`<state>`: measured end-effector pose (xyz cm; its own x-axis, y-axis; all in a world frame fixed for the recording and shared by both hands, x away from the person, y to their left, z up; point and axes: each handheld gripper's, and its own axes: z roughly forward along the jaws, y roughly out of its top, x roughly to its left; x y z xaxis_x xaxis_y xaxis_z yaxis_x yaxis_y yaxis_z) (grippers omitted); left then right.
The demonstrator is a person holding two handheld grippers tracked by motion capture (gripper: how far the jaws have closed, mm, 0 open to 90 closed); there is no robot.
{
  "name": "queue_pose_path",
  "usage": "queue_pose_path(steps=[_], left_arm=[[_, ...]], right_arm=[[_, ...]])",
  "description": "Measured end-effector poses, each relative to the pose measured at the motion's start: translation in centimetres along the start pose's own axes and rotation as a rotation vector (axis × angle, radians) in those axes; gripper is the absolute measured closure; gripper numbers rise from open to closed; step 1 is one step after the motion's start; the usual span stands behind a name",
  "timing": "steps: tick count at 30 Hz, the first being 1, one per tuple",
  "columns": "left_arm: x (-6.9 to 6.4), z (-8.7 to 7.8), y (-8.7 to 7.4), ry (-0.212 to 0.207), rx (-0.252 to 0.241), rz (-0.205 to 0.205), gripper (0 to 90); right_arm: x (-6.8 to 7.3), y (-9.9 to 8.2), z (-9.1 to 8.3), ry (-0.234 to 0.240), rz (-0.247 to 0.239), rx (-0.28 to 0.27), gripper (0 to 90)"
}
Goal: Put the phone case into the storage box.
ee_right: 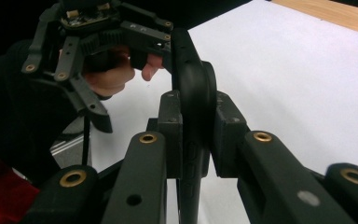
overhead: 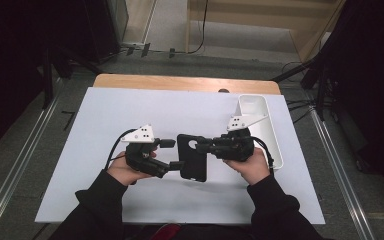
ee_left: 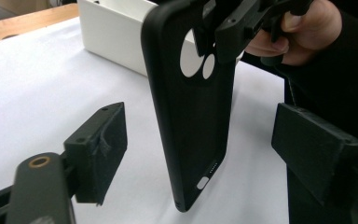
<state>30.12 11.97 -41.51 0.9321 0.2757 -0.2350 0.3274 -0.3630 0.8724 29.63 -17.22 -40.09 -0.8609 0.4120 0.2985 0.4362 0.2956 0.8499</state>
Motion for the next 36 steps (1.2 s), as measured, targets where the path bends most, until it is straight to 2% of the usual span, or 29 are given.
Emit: queue_pose_path(steps=[5, 8, 11, 15, 22, 31, 36], left_arm=[[0.28, 0.09, 0.12, -0.017, -0.009, 0.000, 20.0], [0.50, 0.08, 0.17, -0.036, -0.024, -0.006, 22.9], [0.64, 0.07, 0.14, -0.043, -0.028, -0.011, 23.4], [0.70, -0.05, 0.13, -0.057, -0.038, -0.010, 29.1], [0.76, -0.11, 0.12, -0.072, -0.052, -0.010, 31.1], [0.84, -0.03, 0.02, -0.083, -0.070, -0.010, 42.1], [1.00, 0.01, -0.07, -0.100, -0.070, -0.033, 51.6]], right_arm=[[0.15, -0.07, -0.16, 0.023, -0.024, 0.011, 75.0], [0.24, -0.22, -0.06, 0.047, -0.039, 0.016, 75.0], [0.15, -0.35, 0.11, 0.067, -0.038, 0.016, 74.9], [0.11, -0.44, 0.32, 0.081, -0.044, 0.026, 74.9], [0.22, -0.56, 0.78, 0.113, -0.046, 0.039, 74.9], [0.23, -0.57, 0.74, 0.122, -0.038, 0.026, 74.9], [0.26, -0.56, 0.75, 0.127, -0.038, 0.022, 74.9]])
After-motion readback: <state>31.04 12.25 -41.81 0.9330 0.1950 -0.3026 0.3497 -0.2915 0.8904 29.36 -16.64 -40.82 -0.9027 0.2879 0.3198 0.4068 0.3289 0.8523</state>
